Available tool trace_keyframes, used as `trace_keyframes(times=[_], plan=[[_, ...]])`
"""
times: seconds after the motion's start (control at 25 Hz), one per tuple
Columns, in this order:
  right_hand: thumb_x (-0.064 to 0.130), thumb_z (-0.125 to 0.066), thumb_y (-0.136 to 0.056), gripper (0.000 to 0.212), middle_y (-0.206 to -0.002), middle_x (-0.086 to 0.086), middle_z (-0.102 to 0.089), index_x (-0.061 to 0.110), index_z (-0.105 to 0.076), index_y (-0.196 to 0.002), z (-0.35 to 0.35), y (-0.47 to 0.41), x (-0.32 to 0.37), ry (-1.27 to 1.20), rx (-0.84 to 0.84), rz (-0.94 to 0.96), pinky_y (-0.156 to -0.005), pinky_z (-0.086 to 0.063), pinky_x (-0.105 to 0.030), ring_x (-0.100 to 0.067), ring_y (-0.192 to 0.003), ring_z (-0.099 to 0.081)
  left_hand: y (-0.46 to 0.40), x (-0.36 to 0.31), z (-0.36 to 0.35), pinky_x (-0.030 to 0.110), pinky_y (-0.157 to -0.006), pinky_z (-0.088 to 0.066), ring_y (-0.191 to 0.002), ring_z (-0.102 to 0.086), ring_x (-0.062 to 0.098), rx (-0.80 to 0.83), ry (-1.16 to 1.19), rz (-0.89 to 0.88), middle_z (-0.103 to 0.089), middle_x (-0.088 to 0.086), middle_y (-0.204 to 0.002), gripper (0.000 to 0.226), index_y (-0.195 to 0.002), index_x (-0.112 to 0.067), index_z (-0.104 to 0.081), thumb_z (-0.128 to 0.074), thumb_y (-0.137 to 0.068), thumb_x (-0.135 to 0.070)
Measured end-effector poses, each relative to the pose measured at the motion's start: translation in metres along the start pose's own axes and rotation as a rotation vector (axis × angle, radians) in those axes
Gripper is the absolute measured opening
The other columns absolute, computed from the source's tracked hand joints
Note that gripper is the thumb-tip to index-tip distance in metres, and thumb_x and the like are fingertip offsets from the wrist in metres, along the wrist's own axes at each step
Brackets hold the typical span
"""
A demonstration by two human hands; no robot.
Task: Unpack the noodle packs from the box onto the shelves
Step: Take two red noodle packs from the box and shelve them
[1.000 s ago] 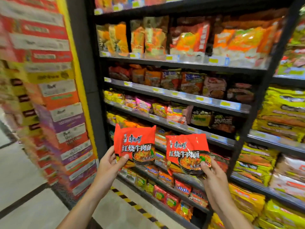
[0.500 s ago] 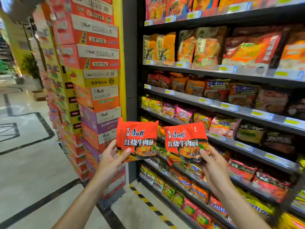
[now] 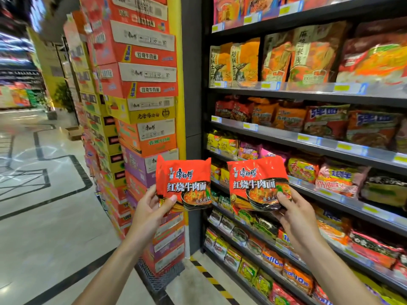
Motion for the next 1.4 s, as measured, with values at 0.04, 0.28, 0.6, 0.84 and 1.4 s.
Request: trace_keyframes(times=[0.04,0.28,0.6,0.84,1.4], plan=[[0.012,-0.053,-0.101,0.022,-0.108,0.001,-0.077,0.027,-0.064,-0.113,-0.006,-0.011,0.0,-0.013,0.005,0.0,-0.101,-0.05,-0.045,-0.022,-0.11,-0.068,-0.015,0.004,0.0,0.049,-0.106,-0.045,-0.125,-0.057,0.015,0.001,0.003,-0.008,-0.067,-0.016,-0.124,0.045,-0.119,-0.053,-0.06,-0.08,-0.08,-0.043],[0.022,-0.058,-0.099,0.037,-0.129,0.002,-0.068,0.025,-0.055,-0.136,-0.038,-0.131,-0.014,-0.035,-0.005,0.038,-0.088,-0.046,-0.027,-0.013,-0.116,-0.064,-0.152,0.018,-0.027,0.008,-0.076,-0.051,-0.096,-0.062,-0.017,0.056,-0.022,-0.073,-0.07,-0.034,-0.098,0.036,-0.114,-0.038,-0.059,-0.071,-0.088,-0.015],[0.012,-0.051,-0.102,0.028,-0.119,-0.006,-0.073,0.013,-0.062,-0.128,-0.061,-0.262,-0.013,-0.024,-0.093,0.07,-0.078,-0.059,-0.028,-0.023,-0.112,-0.068,-0.311,0.058,-0.068,0.028,-0.093,-0.055,-0.111,-0.066,0.007,0.137,0.048,-0.093,-0.072,-0.007,-0.118,0.041,-0.127,-0.022,-0.062,-0.071,-0.088,-0.016],[0.019,-0.053,-0.102,0.026,-0.12,0.001,-0.073,0.024,-0.066,-0.124,-0.083,-0.336,-0.024,0.041,-0.17,0.076,-0.107,-0.043,-0.048,-0.02,-0.117,-0.065,-0.419,0.093,-0.092,0.019,-0.084,-0.055,-0.11,-0.067,0.009,0.208,0.116,-0.118,-0.072,-0.008,-0.116,0.036,-0.122,-0.025,-0.062,-0.07,-0.088,-0.015],[0.013,-0.053,-0.101,0.028,-0.117,-0.003,-0.074,0.018,-0.065,-0.125,-0.159,-0.491,-0.02,-0.051,-0.298,0.18,-0.103,-0.049,-0.042,-0.019,-0.112,-0.069,-0.664,0.106,-0.165,0.038,-0.086,-0.059,-0.104,-0.071,0.019,0.399,0.293,-0.047,-0.073,0.005,-0.114,0.036,-0.124,-0.013,-0.06,-0.069,-0.09,-0.019]])
Point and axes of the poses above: each hand's wrist, its own y-axis away from the middle knuckle, its own z-axis out of the back of the hand, x = y × z, the point moved 9 cm from there along -y, towards the middle knuckle
